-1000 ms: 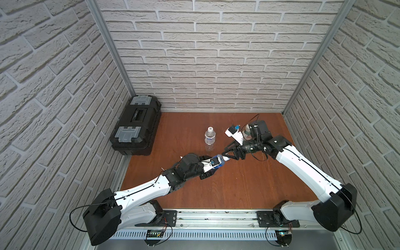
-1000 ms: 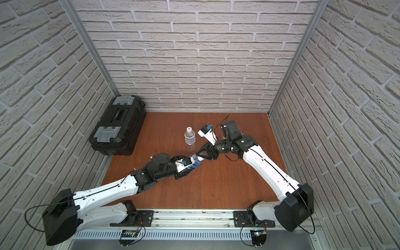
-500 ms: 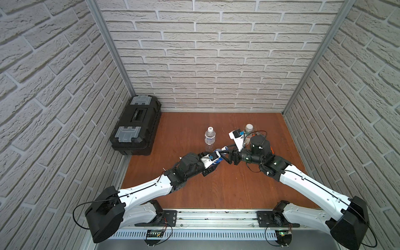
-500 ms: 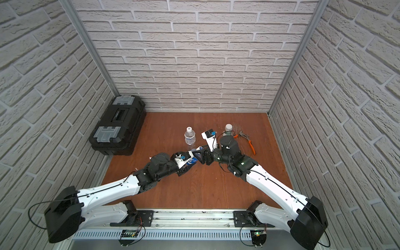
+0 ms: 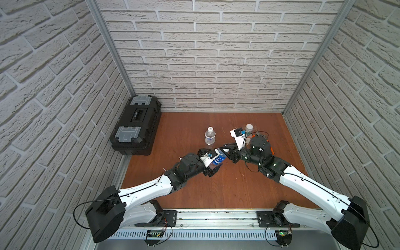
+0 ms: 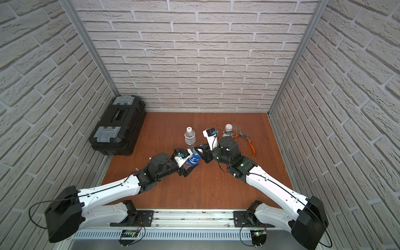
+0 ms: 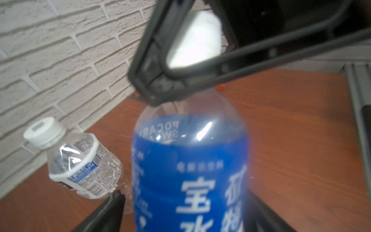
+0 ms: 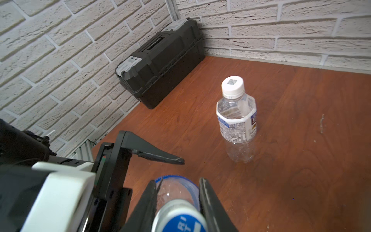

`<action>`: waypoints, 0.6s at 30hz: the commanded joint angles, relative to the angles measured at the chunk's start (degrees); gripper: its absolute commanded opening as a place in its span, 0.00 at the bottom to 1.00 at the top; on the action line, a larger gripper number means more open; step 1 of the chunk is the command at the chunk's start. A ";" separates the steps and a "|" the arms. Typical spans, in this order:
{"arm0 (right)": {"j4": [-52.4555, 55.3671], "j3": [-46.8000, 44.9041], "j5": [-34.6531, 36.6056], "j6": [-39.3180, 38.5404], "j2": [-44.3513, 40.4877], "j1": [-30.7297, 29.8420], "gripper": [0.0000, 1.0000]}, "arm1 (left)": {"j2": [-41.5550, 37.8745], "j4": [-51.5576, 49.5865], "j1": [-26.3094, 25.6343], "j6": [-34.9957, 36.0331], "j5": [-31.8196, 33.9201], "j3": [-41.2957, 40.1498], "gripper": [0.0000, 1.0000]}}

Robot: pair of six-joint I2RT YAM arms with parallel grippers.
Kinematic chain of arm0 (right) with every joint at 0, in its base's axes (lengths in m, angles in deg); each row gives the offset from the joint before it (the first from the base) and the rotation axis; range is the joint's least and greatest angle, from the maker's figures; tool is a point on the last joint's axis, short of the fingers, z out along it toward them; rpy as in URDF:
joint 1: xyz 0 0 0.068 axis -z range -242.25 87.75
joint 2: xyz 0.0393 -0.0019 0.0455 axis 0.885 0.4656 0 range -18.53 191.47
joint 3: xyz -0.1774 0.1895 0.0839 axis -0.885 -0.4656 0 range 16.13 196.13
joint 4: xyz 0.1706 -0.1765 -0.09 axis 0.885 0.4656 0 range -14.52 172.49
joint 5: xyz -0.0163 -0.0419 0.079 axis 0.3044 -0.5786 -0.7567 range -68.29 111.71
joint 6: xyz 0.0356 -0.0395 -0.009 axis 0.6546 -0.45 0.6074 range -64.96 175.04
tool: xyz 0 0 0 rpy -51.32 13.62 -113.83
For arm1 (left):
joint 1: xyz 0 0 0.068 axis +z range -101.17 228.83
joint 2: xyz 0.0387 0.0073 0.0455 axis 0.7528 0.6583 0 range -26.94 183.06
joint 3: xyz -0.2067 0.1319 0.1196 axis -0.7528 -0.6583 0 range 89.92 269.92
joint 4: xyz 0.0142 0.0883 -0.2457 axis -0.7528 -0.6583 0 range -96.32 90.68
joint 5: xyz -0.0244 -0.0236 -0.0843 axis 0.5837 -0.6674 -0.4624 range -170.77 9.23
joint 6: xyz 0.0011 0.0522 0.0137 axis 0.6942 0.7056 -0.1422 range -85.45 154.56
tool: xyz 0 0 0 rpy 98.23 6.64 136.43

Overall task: Screw on the bottle caps
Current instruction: Screw the bottle cap onto the plastic bottle, then place the plastic bottle at the center of the board.

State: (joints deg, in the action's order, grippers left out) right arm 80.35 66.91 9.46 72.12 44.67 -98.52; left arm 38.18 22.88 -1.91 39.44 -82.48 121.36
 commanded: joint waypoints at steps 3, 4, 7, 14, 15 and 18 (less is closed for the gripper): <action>16.79 8.97 9.78 -12.07 -0.98 -0.27 0.03 | -3.43 -0.86 3.64 -3.12 1.60 -1.57 0.98; 18.04 9.84 11.93 -13.24 -0.19 -0.29 0.03 | -4.00 -0.92 4.67 -3.90 1.66 -1.96 0.98; 18.48 12.00 17.50 -15.91 3.34 -0.28 0.03 | -5.84 -1.53 8.37 -7.12 1.89 -2.83 0.98; 12.16 15.17 22.55 -18.20 13.27 1.91 0.05 | -9.87 -4.04 13.43 -10.94 5.69 -4.32 0.98; 10.66 15.05 22.05 -18.17 14.67 2.36 0.06 | -10.18 -4.22 13.96 -11.47 6.90 -4.52 0.98; 9.05 15.69 19.85 -16.91 18.69 3.96 0.10 | -9.91 -4.88 15.93 -14.22 11.48 -4.98 0.98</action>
State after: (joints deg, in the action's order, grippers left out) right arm 94.05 81.12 29.57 55.33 62.02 -95.90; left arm 28.52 18.11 12.36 28.77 -76.04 117.38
